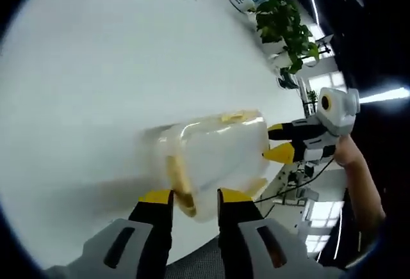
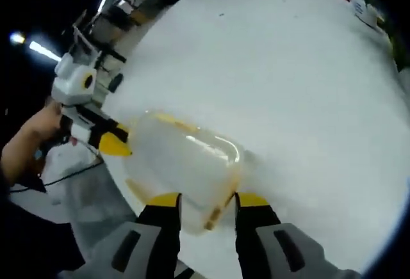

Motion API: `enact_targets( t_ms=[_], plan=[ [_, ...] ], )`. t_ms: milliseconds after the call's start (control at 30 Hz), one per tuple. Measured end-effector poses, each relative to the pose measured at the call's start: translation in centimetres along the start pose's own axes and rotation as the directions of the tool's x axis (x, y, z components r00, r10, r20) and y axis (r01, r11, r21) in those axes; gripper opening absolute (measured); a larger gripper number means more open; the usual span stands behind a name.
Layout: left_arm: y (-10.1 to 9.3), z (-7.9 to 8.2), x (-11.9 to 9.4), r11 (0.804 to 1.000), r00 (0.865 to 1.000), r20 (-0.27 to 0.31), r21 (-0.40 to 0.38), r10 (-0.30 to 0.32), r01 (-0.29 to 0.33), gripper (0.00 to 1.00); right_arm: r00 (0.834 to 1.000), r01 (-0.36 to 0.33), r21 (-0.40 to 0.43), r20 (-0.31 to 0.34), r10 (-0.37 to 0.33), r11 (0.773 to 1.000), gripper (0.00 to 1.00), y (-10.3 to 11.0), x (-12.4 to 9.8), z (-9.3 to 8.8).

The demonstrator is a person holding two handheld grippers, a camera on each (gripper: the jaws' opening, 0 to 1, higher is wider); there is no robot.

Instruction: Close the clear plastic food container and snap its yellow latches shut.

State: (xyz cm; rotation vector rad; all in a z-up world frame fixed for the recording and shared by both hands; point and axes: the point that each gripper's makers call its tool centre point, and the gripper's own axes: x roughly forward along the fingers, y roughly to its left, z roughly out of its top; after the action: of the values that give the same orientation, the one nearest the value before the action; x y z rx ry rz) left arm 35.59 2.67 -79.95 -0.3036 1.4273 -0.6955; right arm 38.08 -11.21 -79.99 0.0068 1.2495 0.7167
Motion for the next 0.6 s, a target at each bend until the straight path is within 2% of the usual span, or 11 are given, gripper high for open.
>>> enact_targets(
  t_ms=[100, 233, 267, 367, 500, 600],
  plan=[
    [0.1, 0.3, -0.2, 0.996, 1.0, 0.002, 0.086, 0.011, -0.011, 0.26, 1.0, 0.011, -0.035, 0.0, -0.011, 0.999, 0.32, 0.5, -0.1, 0.1],
    [0.3, 1.7, -0.9, 0.997, 0.998, 0.057, 0.076, 0.009, -0.013, 0.34, 1.0, 0.03, -0.094, -0.004, -0.03, 0.995, 0.32, 0.4, -0.4, 0.4],
    [0.3, 1.9, -1.1, 0.996, 0.998, 0.061, 0.091, 0.014, -0.02, 0.37, 1.0, 0.03, -0.096, -0.002, -0.031, 0.995, 0.33, 0.5, -0.5, 0.5],
    [0.2, 2.2, -1.7, 0.99, 0.998, 0.054, 0.141, 0.026, -0.033, 0.38, 0.999, 0.034, -0.132, 0.022, -0.032, 0.991, 0.32, 0.6, -1.1, 1.4],
    [0.0, 2.7, -2.2, 0.978, 0.997, 0.073, 0.2, 0.039, -0.053, 0.41, 0.998, 0.05, -0.16, 0.042, -0.044, 0.986, 0.32, 0.6, -1.8, 2.4],
    [-0.1, 2.7, -2.1, 0.967, 0.996, 0.071, 0.245, 0.054, -0.07, 0.39, 0.998, 0.047, -0.179, 0.048, -0.039, 0.983, 0.3, 1.1, -1.9, 2.9]
  ],
)
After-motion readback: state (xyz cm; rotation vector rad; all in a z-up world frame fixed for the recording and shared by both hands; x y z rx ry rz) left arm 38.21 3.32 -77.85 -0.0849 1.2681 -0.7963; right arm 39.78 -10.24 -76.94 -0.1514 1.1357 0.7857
